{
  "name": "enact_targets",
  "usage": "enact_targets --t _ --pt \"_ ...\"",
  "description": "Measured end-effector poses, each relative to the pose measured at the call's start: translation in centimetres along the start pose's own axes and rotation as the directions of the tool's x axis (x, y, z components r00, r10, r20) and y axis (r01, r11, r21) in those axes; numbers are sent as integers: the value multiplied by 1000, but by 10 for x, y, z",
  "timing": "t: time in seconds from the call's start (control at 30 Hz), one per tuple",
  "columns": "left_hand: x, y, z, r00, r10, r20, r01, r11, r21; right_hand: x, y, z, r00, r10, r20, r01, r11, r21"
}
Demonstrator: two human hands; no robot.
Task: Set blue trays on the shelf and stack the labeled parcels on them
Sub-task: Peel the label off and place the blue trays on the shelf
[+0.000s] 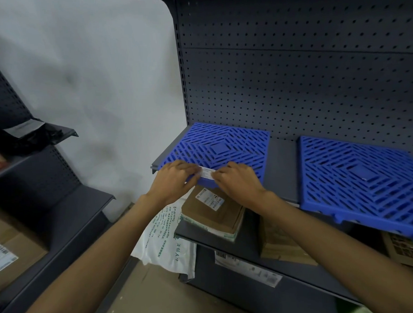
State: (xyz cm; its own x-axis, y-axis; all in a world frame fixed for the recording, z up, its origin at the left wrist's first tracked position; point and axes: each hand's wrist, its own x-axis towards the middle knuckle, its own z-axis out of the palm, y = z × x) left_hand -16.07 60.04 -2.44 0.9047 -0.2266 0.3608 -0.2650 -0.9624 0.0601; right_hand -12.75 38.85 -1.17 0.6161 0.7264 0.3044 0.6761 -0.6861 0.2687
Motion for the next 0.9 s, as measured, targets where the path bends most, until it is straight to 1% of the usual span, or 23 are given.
enact_targets --t 0.13,0.23,0.43,0.57,0.67,0.8,0.9 --pt "8 6 -6 1000 26 6 -26 999 26 -1 5 0 999 22 -27 -21 999 46" --pt "22 14 -10 999 45 7 -45 999 28 -8 20 -3 998 54 -15 -53 998 34" --pt "74 55 -3 985 175 1 -175 983 60 -50 85 -15 972 232 33 -233 973 -2" --pt "113 104 7 962 274 12 -274 960 56 -98 137 -23 934 347 83 -340 936 -87" --pt "141 150 16 950 312 16 -313 948 59 -138 177 -25 898 427 109 -418 903 -98" --pt "179 215 32 925 379 20 -380 925 27 -191 234 -27 852 507 129 -493 861 -126" --pt "208 269 45 915 403 16 -403 915 -9 -227 276 -30 823 548 148 -528 835 -155"
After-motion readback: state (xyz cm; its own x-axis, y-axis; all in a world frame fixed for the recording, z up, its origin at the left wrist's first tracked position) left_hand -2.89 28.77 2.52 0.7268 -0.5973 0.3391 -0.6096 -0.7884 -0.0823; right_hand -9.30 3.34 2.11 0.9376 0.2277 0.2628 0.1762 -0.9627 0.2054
